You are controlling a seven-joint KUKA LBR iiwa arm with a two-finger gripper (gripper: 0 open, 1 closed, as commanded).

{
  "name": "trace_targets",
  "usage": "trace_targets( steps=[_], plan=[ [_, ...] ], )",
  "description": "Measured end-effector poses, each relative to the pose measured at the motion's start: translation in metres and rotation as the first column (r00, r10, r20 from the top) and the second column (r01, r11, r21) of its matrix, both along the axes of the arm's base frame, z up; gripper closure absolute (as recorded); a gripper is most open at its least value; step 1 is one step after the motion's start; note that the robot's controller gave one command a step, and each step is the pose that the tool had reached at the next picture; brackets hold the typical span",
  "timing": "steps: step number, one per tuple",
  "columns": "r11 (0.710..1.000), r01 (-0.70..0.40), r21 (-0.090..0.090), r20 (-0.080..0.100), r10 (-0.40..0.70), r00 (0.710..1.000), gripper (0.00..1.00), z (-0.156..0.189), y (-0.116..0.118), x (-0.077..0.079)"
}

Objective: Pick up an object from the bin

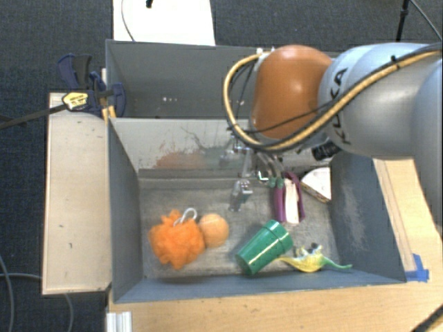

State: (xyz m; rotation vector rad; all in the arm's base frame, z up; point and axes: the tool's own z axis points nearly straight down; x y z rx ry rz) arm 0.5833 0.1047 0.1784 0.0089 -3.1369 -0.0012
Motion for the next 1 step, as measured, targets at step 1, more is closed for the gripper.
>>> trace_targets(
  steps=[1],
  plan=[
    [1.0,0.002,0.001,0.008,-0.002,1.0,0.0,0.0045,-0.0005,0.0018]
  ],
)
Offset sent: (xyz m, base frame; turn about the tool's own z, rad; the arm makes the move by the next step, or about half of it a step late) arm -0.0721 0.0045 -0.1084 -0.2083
